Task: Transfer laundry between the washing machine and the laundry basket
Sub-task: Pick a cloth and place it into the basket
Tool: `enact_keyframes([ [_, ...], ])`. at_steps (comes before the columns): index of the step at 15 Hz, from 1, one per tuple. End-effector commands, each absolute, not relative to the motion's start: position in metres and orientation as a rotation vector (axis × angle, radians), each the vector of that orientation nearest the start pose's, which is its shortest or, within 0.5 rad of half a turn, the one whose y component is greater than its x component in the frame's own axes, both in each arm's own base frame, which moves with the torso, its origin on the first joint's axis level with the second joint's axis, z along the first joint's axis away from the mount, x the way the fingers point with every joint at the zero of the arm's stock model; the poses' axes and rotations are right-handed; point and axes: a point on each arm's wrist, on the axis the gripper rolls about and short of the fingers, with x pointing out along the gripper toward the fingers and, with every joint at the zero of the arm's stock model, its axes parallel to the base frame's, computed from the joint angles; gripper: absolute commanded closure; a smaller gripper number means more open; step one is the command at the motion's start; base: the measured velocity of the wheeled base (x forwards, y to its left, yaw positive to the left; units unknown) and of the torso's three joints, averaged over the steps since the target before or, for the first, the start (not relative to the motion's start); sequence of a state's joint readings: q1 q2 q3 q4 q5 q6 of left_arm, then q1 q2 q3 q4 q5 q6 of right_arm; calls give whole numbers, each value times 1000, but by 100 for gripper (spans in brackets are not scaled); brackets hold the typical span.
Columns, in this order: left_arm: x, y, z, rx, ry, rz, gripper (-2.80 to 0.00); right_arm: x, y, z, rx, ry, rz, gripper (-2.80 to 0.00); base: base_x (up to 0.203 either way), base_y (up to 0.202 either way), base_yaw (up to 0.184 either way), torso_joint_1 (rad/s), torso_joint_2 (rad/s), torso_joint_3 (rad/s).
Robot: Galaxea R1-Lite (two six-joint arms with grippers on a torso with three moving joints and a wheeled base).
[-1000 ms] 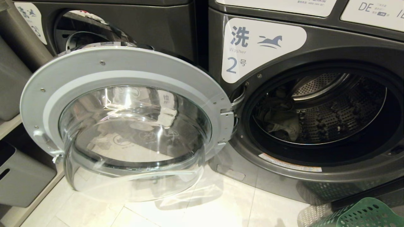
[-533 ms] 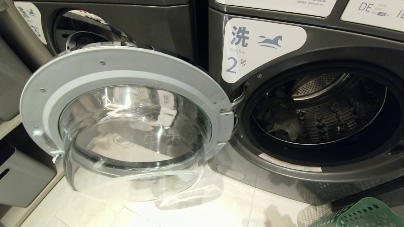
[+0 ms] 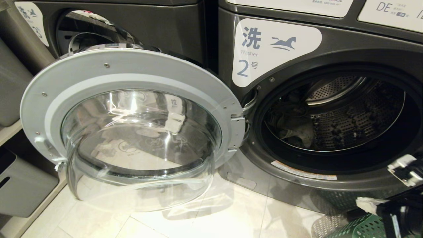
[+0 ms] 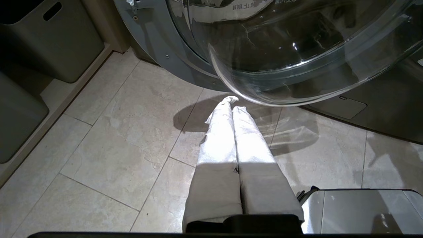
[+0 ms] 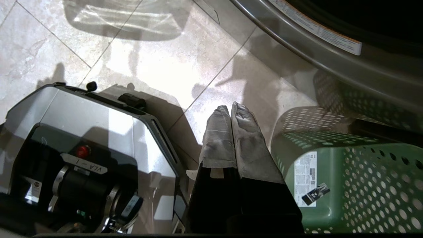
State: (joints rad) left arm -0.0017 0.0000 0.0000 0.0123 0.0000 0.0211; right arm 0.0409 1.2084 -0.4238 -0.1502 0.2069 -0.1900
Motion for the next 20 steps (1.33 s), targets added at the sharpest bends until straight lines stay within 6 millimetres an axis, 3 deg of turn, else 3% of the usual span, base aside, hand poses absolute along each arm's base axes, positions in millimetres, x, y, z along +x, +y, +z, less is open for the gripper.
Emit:
enact_keyframes([
  [1,-23,0,74,21,12,-2,0,201,14,111,-115,745,316,0,0,0,0,0,0,0],
  [4,-23,0,74,21,12,-2,0,256,17,90,-106,651,277,0,0,0,0,0,0,0],
  [5,-23,0,74,21,12,-2,0,275,17,91,-107,595,247,-280,0,0,0,0,0,0],
  [6,-23,0,74,21,12,-2,0,295,17,95,-104,525,218,-280,0,0,0,0,0,0],
  [8,-23,0,74,21,12,-2,0,316,18,96,-96,420,184,-280,0,0,0,0,0,0],
  [13,-23,0,74,21,12,-2,0,337,18,71,-147,365,106,-280,0,0,0,0,0,0],
  [17,-23,0,74,21,12,-2,0,347,18,64,-298,322,78,-280,0,0,0,0,0,0],
  [20,-23,0,74,21,12,-2,0,361,19,63,-317,291,68,-280,0,0,0,0,0,0],
])
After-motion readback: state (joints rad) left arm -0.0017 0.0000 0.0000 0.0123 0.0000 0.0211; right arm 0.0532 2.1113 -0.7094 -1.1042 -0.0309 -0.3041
